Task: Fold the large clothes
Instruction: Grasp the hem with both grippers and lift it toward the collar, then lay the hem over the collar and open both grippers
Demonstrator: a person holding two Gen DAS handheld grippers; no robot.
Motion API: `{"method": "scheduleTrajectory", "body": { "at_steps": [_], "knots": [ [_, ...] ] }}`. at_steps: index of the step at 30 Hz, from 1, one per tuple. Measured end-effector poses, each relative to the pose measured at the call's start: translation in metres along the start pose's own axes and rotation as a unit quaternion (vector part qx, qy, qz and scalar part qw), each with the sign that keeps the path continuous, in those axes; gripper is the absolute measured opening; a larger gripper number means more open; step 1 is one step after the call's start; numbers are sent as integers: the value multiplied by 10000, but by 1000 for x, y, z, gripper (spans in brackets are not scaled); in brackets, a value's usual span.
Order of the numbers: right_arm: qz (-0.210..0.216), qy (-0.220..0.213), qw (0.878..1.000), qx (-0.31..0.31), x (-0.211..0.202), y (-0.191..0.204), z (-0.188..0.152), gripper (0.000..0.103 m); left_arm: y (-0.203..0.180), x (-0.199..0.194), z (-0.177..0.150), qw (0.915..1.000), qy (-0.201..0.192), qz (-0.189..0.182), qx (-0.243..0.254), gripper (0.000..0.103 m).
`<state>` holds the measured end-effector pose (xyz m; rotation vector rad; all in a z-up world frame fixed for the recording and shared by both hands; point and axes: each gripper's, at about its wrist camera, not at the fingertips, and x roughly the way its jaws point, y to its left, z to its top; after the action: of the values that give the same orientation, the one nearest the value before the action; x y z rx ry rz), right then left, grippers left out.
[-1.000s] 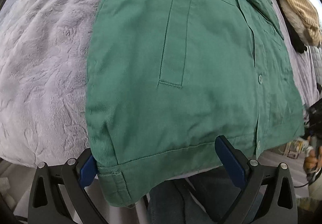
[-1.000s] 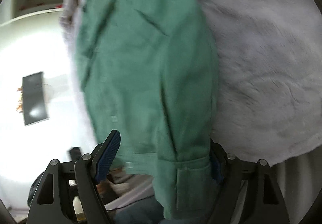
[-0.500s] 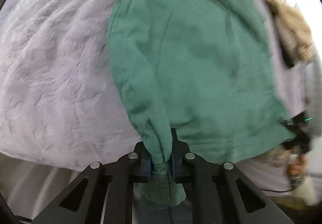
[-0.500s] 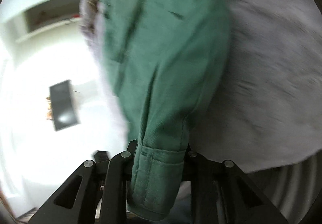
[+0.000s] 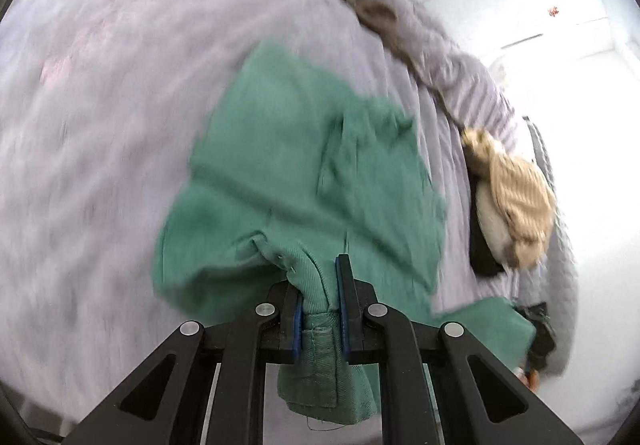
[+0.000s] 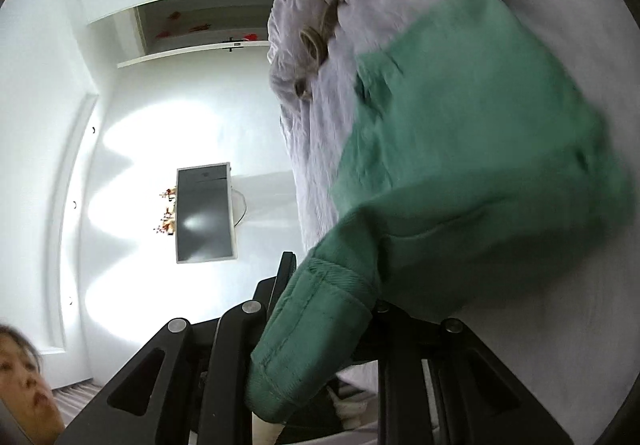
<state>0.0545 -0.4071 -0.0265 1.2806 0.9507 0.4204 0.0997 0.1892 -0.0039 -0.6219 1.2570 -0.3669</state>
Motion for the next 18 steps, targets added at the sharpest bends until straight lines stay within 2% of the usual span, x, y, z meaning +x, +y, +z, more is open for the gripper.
{"method": "scheduleTrajectory", "body": {
  "at_steps": [5,9,12,14,16,18],
  "knots": [
    [-438,-201,9987,162,31,-17,80,22,-19,46,69,9985,-478,272,-56,15],
    [-924,-378,9941,416,57,-50,123,22,-27,99,112,9970,-613,479,-45,15],
    [-1111,-501,9906,618,74,-75,136,24,-30,143,132,9965,-451,704,61,15],
    [-1122,-610,9886,795,84,-91,140,25,-33,168,139,9939,-345,1006,297,15],
    [-1096,-675,9877,889,83,-102,140,25,-29,180,142,9917,-278,1158,483,18],
    [-993,-749,9874,976,85,-107,139,30,-22,184,143,9917,-166,1163,518,22]
  ]
}}
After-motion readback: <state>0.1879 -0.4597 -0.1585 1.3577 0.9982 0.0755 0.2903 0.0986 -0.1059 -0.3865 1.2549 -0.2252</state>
